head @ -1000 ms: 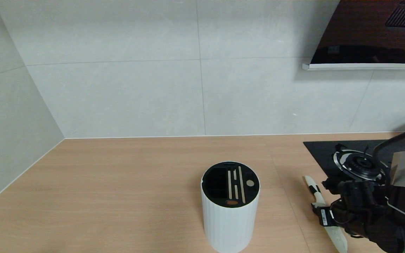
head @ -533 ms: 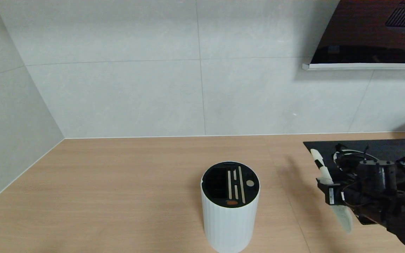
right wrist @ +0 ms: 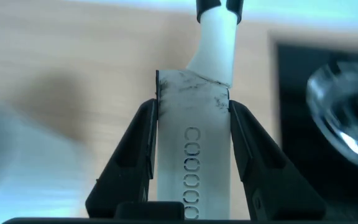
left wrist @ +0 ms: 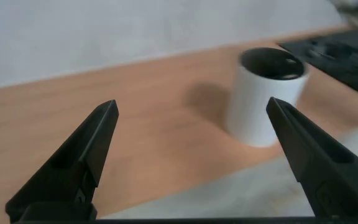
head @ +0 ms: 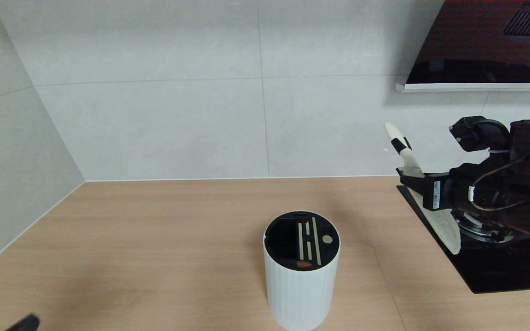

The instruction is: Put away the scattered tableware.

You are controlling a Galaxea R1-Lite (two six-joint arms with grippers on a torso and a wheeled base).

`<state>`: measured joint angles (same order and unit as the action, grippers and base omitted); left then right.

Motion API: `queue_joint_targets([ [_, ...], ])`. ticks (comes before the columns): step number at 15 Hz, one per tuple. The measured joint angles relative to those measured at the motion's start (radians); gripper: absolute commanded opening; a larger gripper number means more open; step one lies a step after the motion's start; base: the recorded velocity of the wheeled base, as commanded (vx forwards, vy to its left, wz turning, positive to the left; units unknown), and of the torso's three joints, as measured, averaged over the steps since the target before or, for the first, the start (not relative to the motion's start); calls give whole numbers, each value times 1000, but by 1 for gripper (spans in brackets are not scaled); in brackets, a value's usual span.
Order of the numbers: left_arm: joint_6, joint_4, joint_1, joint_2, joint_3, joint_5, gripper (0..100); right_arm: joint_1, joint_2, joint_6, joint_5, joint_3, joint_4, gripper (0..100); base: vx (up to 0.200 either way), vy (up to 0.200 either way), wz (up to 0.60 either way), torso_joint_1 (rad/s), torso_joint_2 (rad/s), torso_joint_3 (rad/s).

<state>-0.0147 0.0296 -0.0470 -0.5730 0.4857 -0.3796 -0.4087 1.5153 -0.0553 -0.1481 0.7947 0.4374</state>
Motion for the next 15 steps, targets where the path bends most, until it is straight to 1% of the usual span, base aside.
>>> queue_joint_targets([
  [1,-47,-60,-42,-118,41,-20,100,-65,-29,-8,-21,0,-10,0,0,0,0,0,0,0],
  [2,-111,-134,-98,-221,72,-32,100,-124,-48,-19,-38,-1,-14,0,0,0,0,0,0,0],
  [3,-204,-214,-159,-316,98,-42,100,-176,-59,-30,-49,-5,-19,0,0,0,0,0,0,0],
  [5,-406,-398,-255,-491,131,-55,100,-271,-62,-39,-56,-7,-21,0,0,0,0,0,0,0],
  [7,-544,-549,-323,-622,144,-58,100,-349,-58,-49,-58,-12,-20,0,0,0,0,0,0,0],
  [8,-594,-599,-349,-671,148,-59,100,-373,-56,-57,-58,-14,-20,0,0,0,0,0,0,0],
  [9,-630,-639,-368,-721,164,-58,100,-403,-55,-68,-59,-17,-20,0,0,0,0,0,0,0],
  [10,-647,-658,-380,-761,190,-58,100,-426,-53,-73,-59,-19,-20,0,0,0,0,0,0,0],
  [11,-653,-663,-394,-802,213,-58,100,-444,-51,-76,-59,-19,-19,0,0,0,0,0,0,0],
  [12,-656,-670,-419,-847,238,-58,100,-457,-48,-77,-59,-19,-17,0,0,0,0,0,0,0],
  [14,-657,-679,-492,-924,265,-56,100,-468,-41,-78,-59,-19,-15,0,0,0,0,0,0,0],
  [15,-657,-705,-521,-958,273,-34,100,-477,-37,-92,-60,-19,-14,0,0,0,0,0,0,0],
])
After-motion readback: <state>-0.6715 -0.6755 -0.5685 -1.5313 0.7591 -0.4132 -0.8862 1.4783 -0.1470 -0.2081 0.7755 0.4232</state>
